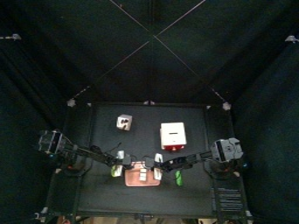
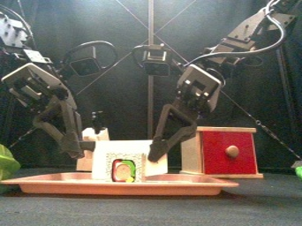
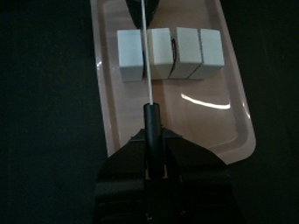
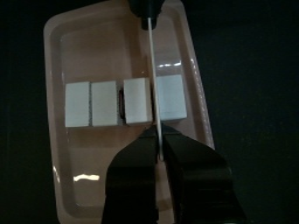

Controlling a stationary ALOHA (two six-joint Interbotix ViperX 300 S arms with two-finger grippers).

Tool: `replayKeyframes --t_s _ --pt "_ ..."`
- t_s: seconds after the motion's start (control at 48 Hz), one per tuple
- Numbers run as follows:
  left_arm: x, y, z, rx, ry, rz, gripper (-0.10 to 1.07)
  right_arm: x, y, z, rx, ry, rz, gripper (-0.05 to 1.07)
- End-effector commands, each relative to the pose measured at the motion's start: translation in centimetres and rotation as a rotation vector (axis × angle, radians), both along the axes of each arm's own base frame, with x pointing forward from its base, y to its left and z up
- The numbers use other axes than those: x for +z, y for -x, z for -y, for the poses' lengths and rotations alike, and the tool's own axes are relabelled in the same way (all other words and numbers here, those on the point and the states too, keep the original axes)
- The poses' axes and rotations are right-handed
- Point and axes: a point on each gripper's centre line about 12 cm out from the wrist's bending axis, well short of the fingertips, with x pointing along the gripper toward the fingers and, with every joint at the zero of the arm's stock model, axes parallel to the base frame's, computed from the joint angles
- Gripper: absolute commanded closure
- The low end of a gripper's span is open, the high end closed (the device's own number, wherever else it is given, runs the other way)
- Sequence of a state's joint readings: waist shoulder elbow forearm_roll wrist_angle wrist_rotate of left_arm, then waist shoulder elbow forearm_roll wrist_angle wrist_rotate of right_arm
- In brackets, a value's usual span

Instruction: Cut sushi roll

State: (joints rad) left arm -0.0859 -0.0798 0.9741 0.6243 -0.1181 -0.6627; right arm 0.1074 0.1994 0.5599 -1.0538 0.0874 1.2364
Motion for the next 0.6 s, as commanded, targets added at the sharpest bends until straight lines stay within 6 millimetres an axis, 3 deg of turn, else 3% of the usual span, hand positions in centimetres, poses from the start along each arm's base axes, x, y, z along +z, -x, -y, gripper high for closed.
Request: replayKeyframes --t_s 0.0,0.583 --pt "0.81 -1.07 0.05 0.001 0.008 0.035 0.87 1.64 -0.81 0.0 -0.002 -0.01 0.048 0.84" --pt "0.71 -1.19 -0.5 0.016 0.002 0.03 0.88 0.81 -0.73 0.25 -0.028 -0.029 0.026 0.84"
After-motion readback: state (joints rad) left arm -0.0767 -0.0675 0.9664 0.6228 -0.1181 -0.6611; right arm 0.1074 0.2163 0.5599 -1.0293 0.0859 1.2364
